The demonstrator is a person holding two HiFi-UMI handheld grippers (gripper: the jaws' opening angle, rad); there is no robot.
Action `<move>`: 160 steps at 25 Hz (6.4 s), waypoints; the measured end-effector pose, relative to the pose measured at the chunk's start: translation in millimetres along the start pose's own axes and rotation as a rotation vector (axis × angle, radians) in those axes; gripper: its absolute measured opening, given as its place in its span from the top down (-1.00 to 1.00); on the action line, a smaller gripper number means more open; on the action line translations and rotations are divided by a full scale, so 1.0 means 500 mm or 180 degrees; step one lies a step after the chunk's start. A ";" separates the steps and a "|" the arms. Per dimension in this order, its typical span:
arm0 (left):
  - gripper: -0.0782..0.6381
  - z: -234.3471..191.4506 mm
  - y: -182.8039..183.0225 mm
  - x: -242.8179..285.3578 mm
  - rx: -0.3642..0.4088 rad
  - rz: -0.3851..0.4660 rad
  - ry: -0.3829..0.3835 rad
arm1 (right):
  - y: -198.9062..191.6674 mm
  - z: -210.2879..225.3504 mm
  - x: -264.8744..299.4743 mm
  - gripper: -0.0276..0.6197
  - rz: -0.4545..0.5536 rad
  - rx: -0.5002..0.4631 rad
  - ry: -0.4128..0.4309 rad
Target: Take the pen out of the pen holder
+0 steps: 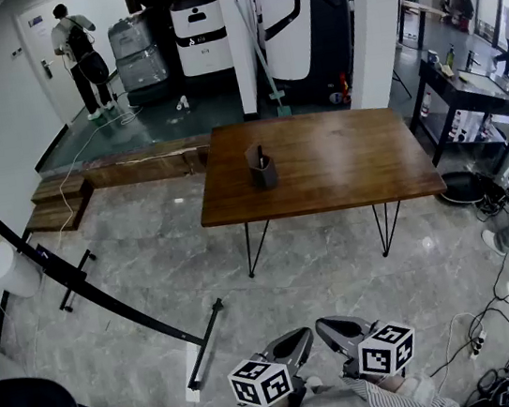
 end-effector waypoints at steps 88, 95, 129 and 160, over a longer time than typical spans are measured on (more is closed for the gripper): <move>0.76 -0.567 0.605 0.579 -0.0173 0.0070 0.0412 | 0.640 0.556 0.642 0.92 -0.0242 0.0099 0.0398; 0.76 -0.563 0.614 0.579 -0.0107 0.0069 0.0437 | 0.641 0.553 0.651 0.92 -0.0274 0.0135 0.0457; 0.76 -0.647 0.633 0.597 -0.0622 0.0261 0.0403 | 0.669 0.619 0.729 0.91 -0.0421 -0.0120 0.0263; 0.76 -0.719 0.607 0.583 -0.0983 0.0585 0.0522 | 0.670 0.686 0.847 0.59 -0.0796 -0.0908 0.0055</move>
Point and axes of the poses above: the fingertips, and each gripper's own axes: x forward along the fingers, z to its right, y out of its top, the point moved 3 cm from there along -x, backward along the fingers, and after that the axes turned 1 degree about x, right-handed, at the moved point
